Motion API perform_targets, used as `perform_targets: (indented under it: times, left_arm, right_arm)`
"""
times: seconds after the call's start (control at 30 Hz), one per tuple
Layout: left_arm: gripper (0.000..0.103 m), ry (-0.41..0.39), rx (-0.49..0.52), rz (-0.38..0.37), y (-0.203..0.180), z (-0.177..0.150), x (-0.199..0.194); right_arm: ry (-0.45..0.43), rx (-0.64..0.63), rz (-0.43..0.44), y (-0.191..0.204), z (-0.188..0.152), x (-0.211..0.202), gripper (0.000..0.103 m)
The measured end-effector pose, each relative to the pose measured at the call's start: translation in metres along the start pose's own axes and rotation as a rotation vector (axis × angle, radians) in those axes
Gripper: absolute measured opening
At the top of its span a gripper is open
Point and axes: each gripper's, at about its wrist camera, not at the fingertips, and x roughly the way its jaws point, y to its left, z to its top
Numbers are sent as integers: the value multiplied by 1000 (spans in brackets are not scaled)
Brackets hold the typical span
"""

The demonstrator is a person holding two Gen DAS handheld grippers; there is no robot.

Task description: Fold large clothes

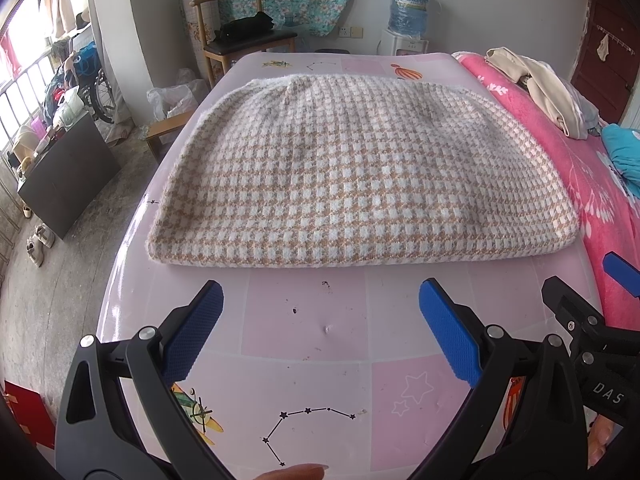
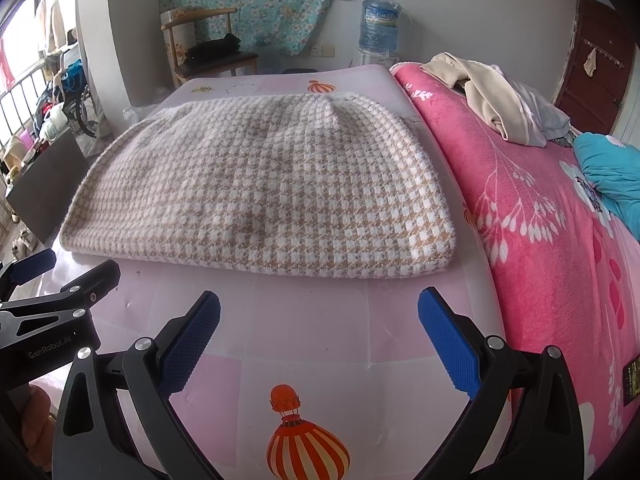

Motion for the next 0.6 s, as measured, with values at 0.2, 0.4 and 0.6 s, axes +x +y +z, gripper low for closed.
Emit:
perform_targets:
  times: [0.2, 0.4, 0.6]
  left_arm:
    - [95, 3, 0, -1, -1, 0, 0]
    - [95, 2, -1, -2, -2, 0, 0]
    - [95, 3, -1, -2, -1, -1, 0]
  right_arm:
    - [1, 1, 0, 0, 0, 0, 97]
    - [2, 0, 0, 0, 0, 0, 97]
    - [1, 0, -1, 1, 0, 0, 97]
